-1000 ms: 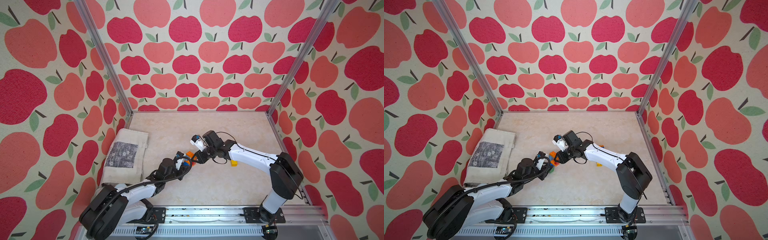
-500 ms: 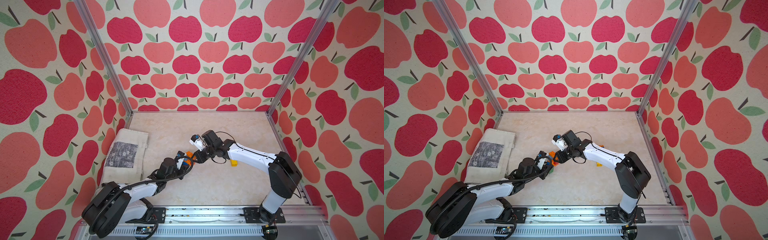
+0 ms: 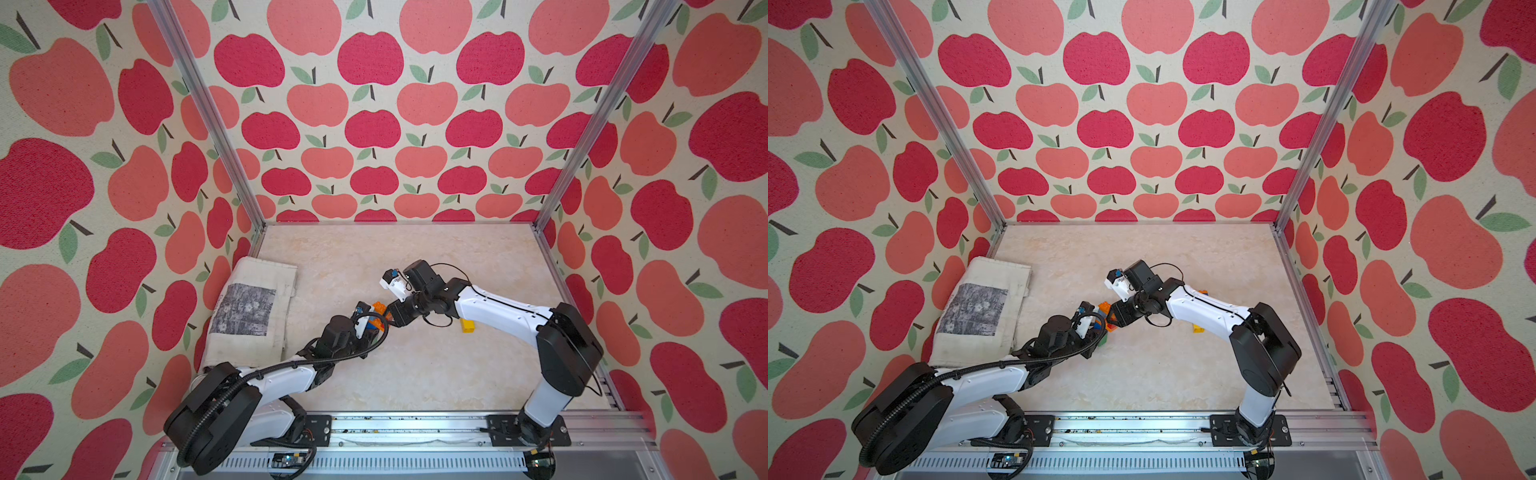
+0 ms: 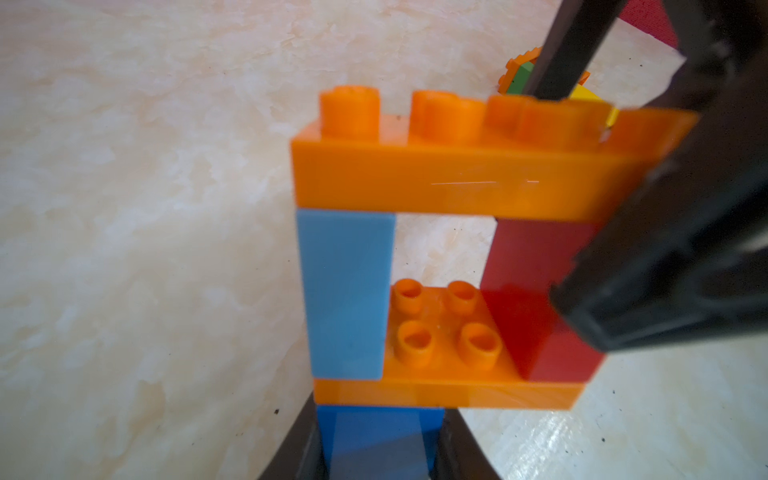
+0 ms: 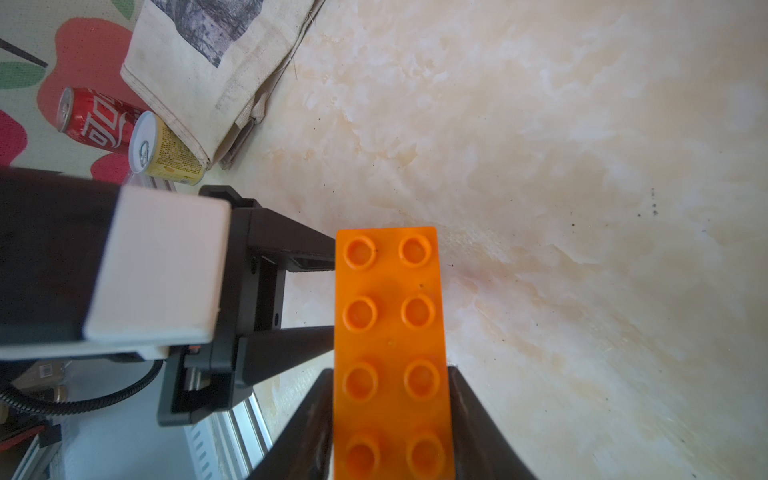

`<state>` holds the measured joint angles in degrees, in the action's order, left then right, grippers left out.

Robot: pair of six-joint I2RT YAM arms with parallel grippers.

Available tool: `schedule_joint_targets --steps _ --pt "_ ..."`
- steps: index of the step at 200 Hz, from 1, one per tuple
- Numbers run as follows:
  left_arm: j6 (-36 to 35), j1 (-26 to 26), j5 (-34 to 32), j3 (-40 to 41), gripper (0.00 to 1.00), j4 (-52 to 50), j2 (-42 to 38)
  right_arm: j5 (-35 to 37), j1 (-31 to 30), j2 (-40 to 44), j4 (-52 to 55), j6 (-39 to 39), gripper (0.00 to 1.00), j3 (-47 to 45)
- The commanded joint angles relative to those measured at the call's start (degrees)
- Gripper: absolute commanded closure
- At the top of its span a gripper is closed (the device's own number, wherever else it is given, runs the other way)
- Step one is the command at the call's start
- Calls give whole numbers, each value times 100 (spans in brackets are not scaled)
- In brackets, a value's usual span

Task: Assemble the letter p with lego
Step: Adjust the lego brick at the center of the board.

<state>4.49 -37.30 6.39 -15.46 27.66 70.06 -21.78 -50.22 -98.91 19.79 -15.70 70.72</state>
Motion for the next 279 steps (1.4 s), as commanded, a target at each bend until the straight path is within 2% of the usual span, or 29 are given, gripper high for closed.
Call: schedule_joint_targets --steps 1,23,42,70,124,169,212,279 --pt "-167 -47 -77 -172 65 -86 78 -54 65 51 174 -57 48 39" --pt "-158 -51 -75 -172 65 -141 156 8 68 137 205 -1 41 39" --pt "-62 -53 -154 -512 65 -513 231 158 81 264 252 84 36 -6" --pt "215 -49 -343 -1069 65 -1671 350 555 304 725 284 138 34 -278" --pt "935 -36 -465 -2431 65 -4205 963 1547 971 2127 366 536 29 -1248" --pt "1638 131 -126 -3840 65 -6222 1799 1510 1304 2972 220 536 28 -2122" --pt "2137 303 2 -5107 65 -7702 2749 1294 1305 3059 -100 434 28 -2849" --pt "2378 553 8 -6451 65 -8748 3879 1128 1307 3712 -507 277 29 -3611"
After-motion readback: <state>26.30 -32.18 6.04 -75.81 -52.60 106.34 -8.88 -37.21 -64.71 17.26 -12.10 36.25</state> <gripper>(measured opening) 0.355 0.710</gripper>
